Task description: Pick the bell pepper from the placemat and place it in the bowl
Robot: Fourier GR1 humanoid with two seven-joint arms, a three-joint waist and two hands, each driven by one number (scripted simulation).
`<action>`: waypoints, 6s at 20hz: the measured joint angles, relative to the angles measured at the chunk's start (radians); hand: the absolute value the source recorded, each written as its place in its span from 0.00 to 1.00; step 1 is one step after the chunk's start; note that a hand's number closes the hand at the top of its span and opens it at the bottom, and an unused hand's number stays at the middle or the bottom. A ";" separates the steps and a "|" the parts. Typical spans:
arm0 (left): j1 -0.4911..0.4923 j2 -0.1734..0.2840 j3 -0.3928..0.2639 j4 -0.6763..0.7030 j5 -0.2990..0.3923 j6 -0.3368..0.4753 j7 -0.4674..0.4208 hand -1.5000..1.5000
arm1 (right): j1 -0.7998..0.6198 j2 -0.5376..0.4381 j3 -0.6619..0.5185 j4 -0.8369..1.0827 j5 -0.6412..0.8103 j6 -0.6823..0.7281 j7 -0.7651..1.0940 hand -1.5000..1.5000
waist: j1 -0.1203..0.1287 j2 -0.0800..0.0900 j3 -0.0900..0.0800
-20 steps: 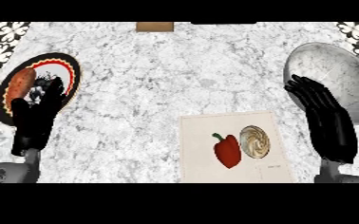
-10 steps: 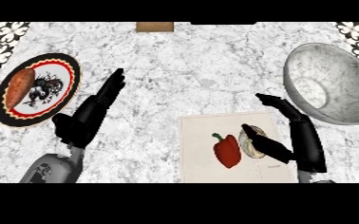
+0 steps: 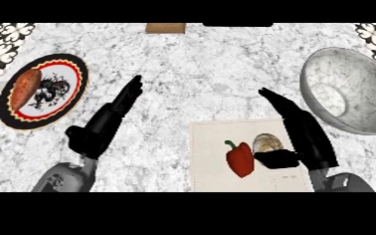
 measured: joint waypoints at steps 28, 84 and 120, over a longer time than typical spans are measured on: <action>0.027 -0.034 0.025 0.002 -0.034 -0.024 -0.014 0.50 | -0.329 0.156 0.207 -0.049 -0.301 0.581 0.767 0.00 | -0.007 0.001 0.004; 0.052 -0.154 0.169 -0.027 -0.156 -0.168 0.039 0.50 | 0.006 0.006 0.104 -0.059 0.369 0.492 0.008 1.00 | -0.013 0.002 0.006; 0.033 -0.199 0.188 -0.033 -0.193 -0.195 0.062 0.50 | -0.270 -0.079 -0.585 0.335 0.314 0.200 -0.280 1.00 | 0.008 0.009 0.006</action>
